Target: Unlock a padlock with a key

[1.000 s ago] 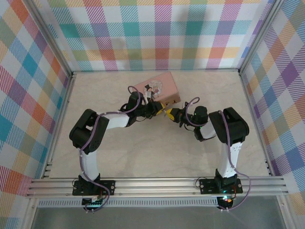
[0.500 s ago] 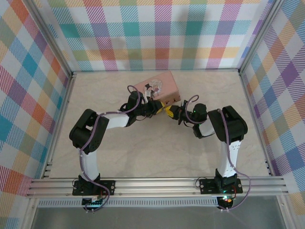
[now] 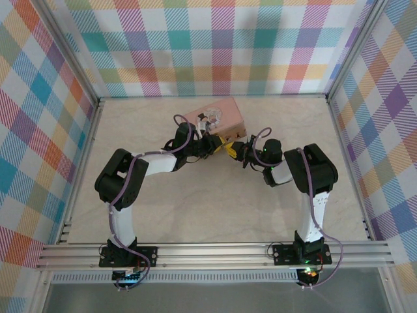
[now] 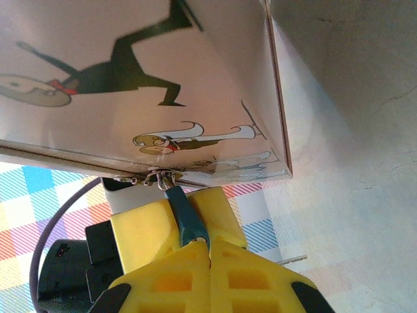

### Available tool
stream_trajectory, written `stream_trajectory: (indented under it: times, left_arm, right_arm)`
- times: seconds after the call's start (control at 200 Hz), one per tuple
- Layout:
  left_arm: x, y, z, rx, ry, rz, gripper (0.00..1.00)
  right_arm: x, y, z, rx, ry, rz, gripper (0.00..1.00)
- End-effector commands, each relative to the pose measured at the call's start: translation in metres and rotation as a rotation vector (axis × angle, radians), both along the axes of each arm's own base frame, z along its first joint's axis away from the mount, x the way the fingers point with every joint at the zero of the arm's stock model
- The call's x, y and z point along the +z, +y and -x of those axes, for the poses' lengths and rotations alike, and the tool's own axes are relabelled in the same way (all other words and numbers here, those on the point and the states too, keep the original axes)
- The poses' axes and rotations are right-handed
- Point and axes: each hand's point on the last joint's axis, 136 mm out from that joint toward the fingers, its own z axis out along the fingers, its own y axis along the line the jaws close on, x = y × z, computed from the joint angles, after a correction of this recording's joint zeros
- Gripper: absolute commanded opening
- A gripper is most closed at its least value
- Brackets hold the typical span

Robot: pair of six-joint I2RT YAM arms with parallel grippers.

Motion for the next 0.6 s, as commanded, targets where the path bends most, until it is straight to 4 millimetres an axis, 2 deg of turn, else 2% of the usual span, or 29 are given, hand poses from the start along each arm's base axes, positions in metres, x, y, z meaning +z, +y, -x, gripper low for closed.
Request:
stream_trajectory:
  times: [0.0,0.125,0.355,0.595]
  left_arm:
    - [0.027,-0.061,0.083,-0.359,0.017,0.098,0.0]
    - [0.019,-0.052,0.076,-0.314,0.027,0.042,0.0]
    - [-0.002,-0.017,0.058,-0.196,0.057,-0.109,0.0]
    - [-0.001,-0.003,0.051,-0.152,0.054,-0.173,0.0]
  right_arm:
    - [0.039,0.024,-0.003,0.024,-0.107,-0.035,0.0]
    - [0.025,0.017,0.002,0.024,-0.087,-0.007,0.02]
    - [-0.006,-0.01,0.021,0.034,-0.043,0.075,0.28]
    - [-0.031,-0.03,0.054,0.11,-0.016,0.24,0.33]
